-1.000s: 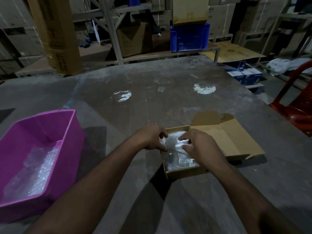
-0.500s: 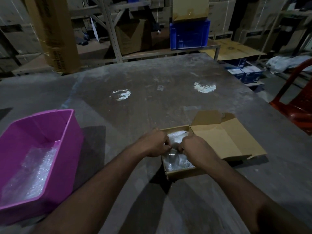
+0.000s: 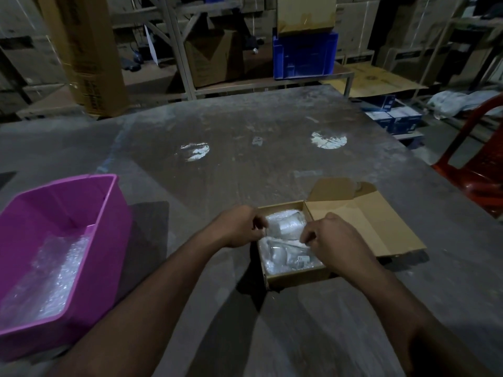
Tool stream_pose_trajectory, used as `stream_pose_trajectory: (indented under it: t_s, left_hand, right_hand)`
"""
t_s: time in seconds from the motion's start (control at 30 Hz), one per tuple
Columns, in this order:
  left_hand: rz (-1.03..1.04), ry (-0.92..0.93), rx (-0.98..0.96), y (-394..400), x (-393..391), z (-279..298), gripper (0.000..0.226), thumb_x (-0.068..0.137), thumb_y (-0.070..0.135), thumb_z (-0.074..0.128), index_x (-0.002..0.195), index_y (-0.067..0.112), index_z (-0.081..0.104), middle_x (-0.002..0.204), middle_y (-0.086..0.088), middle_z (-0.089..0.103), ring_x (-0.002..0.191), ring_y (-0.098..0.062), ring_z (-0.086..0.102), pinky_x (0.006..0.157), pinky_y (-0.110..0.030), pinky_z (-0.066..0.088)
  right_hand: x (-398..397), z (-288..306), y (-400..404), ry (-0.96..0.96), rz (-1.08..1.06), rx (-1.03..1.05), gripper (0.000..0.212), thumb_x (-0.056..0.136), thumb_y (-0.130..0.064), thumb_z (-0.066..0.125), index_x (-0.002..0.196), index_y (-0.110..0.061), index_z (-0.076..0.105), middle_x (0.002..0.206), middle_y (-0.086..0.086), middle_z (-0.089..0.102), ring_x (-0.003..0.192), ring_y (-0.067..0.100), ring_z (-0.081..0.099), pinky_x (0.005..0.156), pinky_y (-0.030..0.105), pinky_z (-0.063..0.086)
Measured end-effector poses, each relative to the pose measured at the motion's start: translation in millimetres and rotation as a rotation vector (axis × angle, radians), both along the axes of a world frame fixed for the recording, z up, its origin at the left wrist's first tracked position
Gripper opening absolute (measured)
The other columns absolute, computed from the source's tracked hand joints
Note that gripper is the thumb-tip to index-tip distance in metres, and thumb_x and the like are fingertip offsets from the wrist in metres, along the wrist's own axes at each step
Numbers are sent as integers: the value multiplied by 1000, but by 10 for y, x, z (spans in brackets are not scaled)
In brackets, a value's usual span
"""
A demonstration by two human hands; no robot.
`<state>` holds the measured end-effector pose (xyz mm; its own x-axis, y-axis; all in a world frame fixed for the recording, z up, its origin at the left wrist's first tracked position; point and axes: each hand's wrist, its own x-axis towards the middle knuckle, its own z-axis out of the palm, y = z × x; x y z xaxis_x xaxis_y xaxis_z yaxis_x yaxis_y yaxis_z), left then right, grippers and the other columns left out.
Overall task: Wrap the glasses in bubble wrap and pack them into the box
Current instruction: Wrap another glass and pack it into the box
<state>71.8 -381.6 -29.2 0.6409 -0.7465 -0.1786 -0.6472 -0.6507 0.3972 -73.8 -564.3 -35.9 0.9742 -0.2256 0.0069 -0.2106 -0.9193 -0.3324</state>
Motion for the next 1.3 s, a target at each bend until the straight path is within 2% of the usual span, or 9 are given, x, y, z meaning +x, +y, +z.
stream_pose_trajectory:
  t_s: [0.13, 0.23, 0.4, 0.7, 0.83, 0.97, 1.07, 1.17, 1.3]
  left_hand:
    - [24, -248, 35, -19, -40, -5, 16, 87, 26, 69, 96, 28, 81, 101, 8, 77, 96, -15, 68, 76, -26, 49]
    - [17, -283, 103, -83, -90, -31, 14, 80, 20, 64, 74, 19, 76, 82, 2, 76, 80, -18, 69, 62, -24, 42]
    - [34, -215, 126, -115, -41, -48, 23, 71, 17, 62, 49, 16, 55, 64, -2, 69, 63, -21, 66, 58, -30, 52]
    - [52, -209, 232, -205, -59, 3, 27, 75, 21, 67, 52, 17, 55, 69, 0, 68, 68, -24, 61, 60, -27, 41]
    - [41, -224, 281, -234, -71, 38, 18, 83, 26, 67, 67, 16, 65, 76, -6, 67, 81, -28, 67, 64, -29, 43]
    - [19, -251, 293, -244, -100, 31, 24, 89, 31, 66, 89, 9, 74, 81, -6, 61, 79, -25, 58, 69, -32, 43]
    - [30, -116, 196, -164, 42, -22, 20, 87, 28, 69, 83, 11, 77, 74, 0, 68, 72, -19, 63, 67, -34, 50]
    - [118, 0, -14, -34, 149, 0, 11, 88, 23, 73, 87, 18, 83, 84, 5, 78, 69, -6, 66, 69, -30, 54]
    - [279, -52, -203, 115, 167, 95, 13, 90, 23, 71, 85, 16, 82, 84, 1, 78, 70, -8, 68, 69, -30, 55]
  right_hand:
    - [-174, 20, 137, 108, 149, 58, 37, 93, -13, 55, 109, -40, 75, 110, -2, 56, 93, 16, 60, 80, 27, 50]
    - [-213, -43, 315, 91, 253, 83, 47, 86, -17, 46, 115, -43, 72, 110, -4, 64, 99, 20, 60, 85, 33, 51]
    - [-180, -149, 509, 62, 365, -37, 36, 84, -16, 50, 102, -37, 73, 91, -8, 61, 85, 15, 39, 68, 33, 33]
    - [-176, -45, 565, 122, 353, -9, 35, 91, -10, 51, 108, -29, 75, 95, -7, 59, 85, 14, 32, 73, 32, 25]
    - [-189, 49, 590, 151, 334, 4, 30, 94, -12, 50, 106, -24, 75, 75, -12, 36, 68, 8, 28, 72, 31, 25]
    - [-136, 85, 455, 228, 296, 178, 38, 92, -16, 47, 110, -36, 74, 103, -4, 64, 90, 11, 55, 84, 35, 50]
    - [9, 68, 312, 105, 190, 292, 38, 93, -11, 48, 104, -31, 78, 107, -11, 75, 95, 6, 66, 84, 36, 56]
    - [206, 12, 236, -76, 142, 133, 46, 90, -3, 48, 112, -31, 76, 119, -11, 70, 111, 14, 53, 86, 40, 53]
    - [523, -152, 259, -62, 222, -51, 49, 86, 1, 52, 120, -28, 72, 119, 2, 70, 95, 24, 52, 78, 42, 53]
